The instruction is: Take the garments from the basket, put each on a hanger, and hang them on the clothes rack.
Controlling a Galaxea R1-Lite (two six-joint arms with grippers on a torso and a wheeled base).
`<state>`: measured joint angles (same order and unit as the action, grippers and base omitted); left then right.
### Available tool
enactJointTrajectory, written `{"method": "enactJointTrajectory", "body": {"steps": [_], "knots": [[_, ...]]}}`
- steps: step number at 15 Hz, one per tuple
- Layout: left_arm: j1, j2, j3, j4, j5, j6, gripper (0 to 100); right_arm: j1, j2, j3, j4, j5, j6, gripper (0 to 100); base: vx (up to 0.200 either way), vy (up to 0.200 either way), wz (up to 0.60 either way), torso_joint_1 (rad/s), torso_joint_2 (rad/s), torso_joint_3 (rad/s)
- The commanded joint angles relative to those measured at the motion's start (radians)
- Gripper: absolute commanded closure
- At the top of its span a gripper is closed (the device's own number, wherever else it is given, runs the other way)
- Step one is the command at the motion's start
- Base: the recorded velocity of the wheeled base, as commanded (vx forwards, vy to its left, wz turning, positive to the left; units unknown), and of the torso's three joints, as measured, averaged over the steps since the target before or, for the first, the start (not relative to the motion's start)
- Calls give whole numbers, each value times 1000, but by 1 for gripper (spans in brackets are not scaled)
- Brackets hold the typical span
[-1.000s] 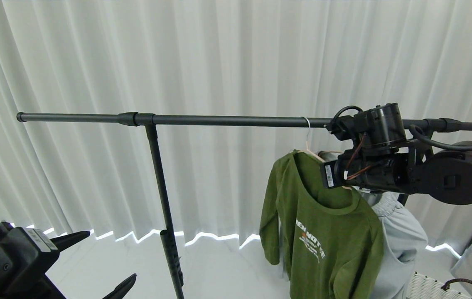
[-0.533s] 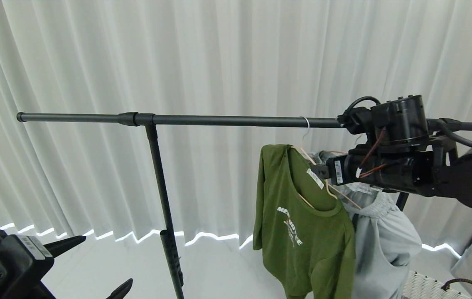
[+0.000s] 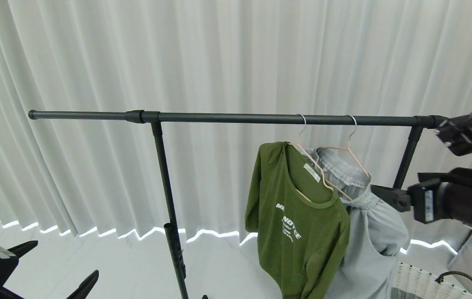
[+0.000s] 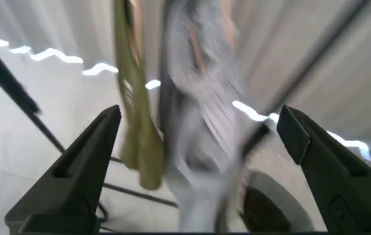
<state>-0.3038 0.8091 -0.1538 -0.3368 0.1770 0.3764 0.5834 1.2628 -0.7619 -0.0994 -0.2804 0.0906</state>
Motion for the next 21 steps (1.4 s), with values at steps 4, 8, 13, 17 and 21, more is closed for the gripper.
{"method": "enactJointTrajectory", "body": {"steps": [4, 8, 13, 17, 21], "knots": [[127, -183, 65, 12, 47, 1, 0, -254, -471, 240, 190, 3, -127, 0, -200, 0, 0, -6, 1, 4], [244, -360, 89, 119, 142, 3, 0, -324, -714, 250, 466, 1, -127, 0, -200, 0, 0, 1, 4, 2], [284, -755, 100, 372, 216, 24, 0, -547, -930, 320, 670, 0, -127, 0, -40, 0, 0, 0, 0, 1], [301, -809, 108, 369, 259, -74, 0, -660, -1128, 447, 662, 6, -127, 0, 0, 0, 0, 0, 0, 0], [301, -809, 123, 371, 271, -312, 0, -659, -1169, 521, 584, -71, -92, 0, 0, 0, 0, 0, 0, 0]]}}
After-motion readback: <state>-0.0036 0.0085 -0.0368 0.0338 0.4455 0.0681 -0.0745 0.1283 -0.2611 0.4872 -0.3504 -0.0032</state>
